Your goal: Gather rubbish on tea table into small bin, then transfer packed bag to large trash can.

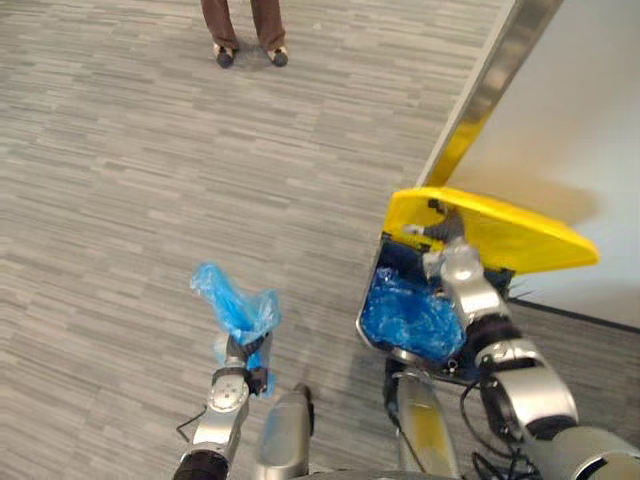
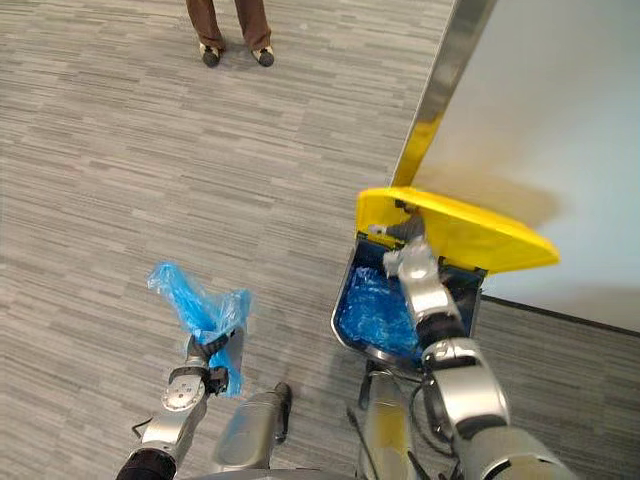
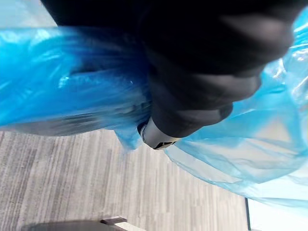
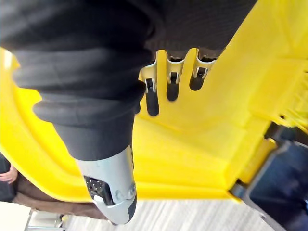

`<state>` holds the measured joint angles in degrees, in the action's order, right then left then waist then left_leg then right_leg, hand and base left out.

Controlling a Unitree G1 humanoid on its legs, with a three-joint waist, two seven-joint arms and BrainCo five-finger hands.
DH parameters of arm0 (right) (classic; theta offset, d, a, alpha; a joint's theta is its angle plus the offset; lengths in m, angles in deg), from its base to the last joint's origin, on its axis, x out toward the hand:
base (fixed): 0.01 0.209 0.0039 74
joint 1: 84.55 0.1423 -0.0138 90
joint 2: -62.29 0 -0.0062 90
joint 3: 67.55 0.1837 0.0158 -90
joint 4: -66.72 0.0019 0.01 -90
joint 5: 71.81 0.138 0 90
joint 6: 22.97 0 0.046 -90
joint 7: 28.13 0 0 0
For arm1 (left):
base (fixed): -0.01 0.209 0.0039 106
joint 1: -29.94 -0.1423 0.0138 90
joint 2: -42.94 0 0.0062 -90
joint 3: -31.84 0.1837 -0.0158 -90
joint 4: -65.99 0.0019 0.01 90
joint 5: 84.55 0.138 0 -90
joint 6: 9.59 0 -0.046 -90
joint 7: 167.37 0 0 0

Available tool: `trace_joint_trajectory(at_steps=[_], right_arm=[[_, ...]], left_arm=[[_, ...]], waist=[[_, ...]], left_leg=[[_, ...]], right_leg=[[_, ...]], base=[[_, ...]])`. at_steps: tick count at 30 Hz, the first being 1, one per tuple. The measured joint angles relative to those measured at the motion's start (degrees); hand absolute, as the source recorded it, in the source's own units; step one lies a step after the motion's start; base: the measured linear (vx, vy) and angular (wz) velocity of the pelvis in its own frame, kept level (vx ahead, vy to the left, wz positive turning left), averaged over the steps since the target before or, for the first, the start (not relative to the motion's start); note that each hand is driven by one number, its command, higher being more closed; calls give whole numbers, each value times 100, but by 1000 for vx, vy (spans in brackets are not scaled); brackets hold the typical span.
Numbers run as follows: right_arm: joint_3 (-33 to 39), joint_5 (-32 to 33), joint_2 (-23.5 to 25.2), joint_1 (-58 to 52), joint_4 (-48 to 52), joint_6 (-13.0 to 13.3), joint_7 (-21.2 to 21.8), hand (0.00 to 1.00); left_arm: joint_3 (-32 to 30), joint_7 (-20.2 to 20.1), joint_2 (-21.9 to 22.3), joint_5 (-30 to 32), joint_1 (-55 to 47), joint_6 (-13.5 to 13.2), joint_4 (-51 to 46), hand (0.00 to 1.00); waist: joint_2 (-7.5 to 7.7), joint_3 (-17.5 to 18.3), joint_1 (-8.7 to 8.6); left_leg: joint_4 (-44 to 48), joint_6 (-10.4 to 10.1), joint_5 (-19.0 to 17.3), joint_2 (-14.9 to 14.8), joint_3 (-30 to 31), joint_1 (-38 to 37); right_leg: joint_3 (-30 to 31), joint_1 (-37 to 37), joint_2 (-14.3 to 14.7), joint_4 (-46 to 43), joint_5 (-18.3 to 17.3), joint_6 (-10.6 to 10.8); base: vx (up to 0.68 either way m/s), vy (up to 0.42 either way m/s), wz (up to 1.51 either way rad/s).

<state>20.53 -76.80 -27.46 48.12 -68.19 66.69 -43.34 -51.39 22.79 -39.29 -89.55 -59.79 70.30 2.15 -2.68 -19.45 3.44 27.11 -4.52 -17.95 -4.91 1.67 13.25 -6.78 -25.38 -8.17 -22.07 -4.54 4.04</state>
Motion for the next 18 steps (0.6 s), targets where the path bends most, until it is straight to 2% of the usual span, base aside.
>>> trace_joint_trajectory(at_steps=[2,6,8,10,12,14,18], right_arm=[[-196,25,-72,259,-21,-3,-13,0],[-360,40,-106,637,-98,-16,-1,0],[-367,46,-166,1017,-109,-23,36,0],[-367,50,-229,1210,-108,-23,37,0],[-366,69,-278,1490,-101,-23,36,0],[-363,101,-288,1611,-86,-20,34,0],[-356,105,-371,1719,2,-10,18,0]], left_arm=[[391,-7,-7,-125,284,-13,-106,100],[1193,-16,32,-166,1068,-24,-333,100],[1582,-13,117,-163,1739,-46,-538,100],[1753,-8,216,-163,2166,-47,-538,100],[1827,7,355,-160,2721,-49,-532,100],[1865,56,377,-144,3046,-53,-439,100],[1827,280,454,41,3826,-27,746,100]], waist=[[-42,-29,-120],[-74,-128,-193],[-124,-366,-283],[-130,-447,-302],[-132,-618,-428],[-117,-682,-477],[-118,-715,-605]], left_leg=[[150,10,8,-4,7,220],[419,34,-9,-10,12,478],[671,78,-42,-25,21,682],[791,91,-51,-27,14,840],[968,107,-69,-34,16,1035],[1042,114,-79,-48,-12,1151],[1243,101,-141,-124,-32,1461]], right_leg=[[-27,-34,19,213,200,23],[-22,-79,53,422,434,15],[-20,-117,104,539,577,26],[3,-218,112,575,656,49],[21,-325,120,580,736,35],[59,-428,140,579,779,34],[99,-705,209,526,819,30]], base=[[-116,13,0],[-116,22,-2],[-142,25,-5],[-117,13,-9],[-75,14,-3],[-66,7,-9],[-33,-9,-11]])
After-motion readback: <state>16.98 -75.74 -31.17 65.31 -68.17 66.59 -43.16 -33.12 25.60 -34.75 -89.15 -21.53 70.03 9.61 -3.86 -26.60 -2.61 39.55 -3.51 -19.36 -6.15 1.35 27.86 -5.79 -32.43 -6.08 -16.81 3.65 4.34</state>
